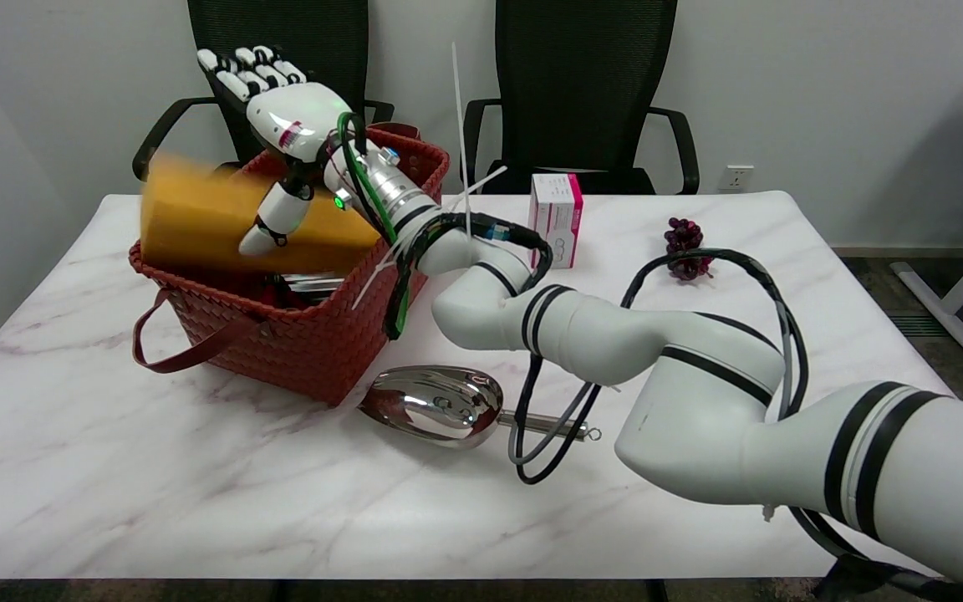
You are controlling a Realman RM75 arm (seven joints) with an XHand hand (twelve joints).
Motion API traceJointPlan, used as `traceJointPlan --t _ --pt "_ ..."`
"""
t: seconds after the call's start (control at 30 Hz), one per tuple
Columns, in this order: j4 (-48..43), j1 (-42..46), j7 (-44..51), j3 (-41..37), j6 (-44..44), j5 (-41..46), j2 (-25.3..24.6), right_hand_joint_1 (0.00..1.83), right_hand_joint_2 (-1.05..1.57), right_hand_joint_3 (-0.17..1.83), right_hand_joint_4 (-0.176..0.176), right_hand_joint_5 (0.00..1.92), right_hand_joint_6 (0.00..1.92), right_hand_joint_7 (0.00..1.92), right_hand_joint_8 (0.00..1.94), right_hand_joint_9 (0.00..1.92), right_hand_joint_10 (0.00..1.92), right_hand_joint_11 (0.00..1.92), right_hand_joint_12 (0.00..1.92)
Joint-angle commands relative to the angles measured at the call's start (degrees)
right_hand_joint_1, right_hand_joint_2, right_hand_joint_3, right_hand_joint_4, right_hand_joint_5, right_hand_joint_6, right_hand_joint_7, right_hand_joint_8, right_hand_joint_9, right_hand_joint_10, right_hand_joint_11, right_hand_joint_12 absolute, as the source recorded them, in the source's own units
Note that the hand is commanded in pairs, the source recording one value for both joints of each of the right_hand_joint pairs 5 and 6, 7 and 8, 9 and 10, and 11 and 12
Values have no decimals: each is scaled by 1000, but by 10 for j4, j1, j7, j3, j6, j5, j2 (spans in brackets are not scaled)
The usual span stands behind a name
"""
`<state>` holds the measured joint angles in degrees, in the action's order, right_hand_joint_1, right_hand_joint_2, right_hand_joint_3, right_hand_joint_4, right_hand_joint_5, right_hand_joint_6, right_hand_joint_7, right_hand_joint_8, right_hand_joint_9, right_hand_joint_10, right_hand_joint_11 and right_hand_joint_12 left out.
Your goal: Place the yellow rectangular box into the brown storage basket.
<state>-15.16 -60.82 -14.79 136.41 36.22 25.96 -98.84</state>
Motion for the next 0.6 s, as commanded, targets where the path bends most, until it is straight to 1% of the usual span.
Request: traceJointPlan --t 0.03,0.1,0.2,0.3,0.4,0.5,0.53,0.6 --pt "-6 3 -13 -4 -5 -2 3 912 98 229 0 0 0 0 0 0 0 0 0" --pt "-15 6 -14 -14 -9 -2 7 915 10 150 0 0 0 0 0 0 0 0 0" --pt "-23 10 -13 -26 -9 -2 10 915 4 62 0 0 0 0 0 0 0 0 0" --pt "-33 15 -8 -34 -8 -2 14 914 18 17 0 0 0 0 0 0 0 0 0" --pt "-64 30 8 -65 -5 -2 24 914 31 -3 0 0 0 0 0 0 0 0 0" --pt "-153 71 48 -121 -15 2 55 925 47 9 0 0 0 0 0 0 0 0 0" --pt "-196 92 68 -143 -18 11 68 932 48 22 0 0 0 0 0 0 0 0 0" --pt "-251 123 96 -165 -15 48 86 946 51 33 0 0 0 0 0 0 0 0 0"
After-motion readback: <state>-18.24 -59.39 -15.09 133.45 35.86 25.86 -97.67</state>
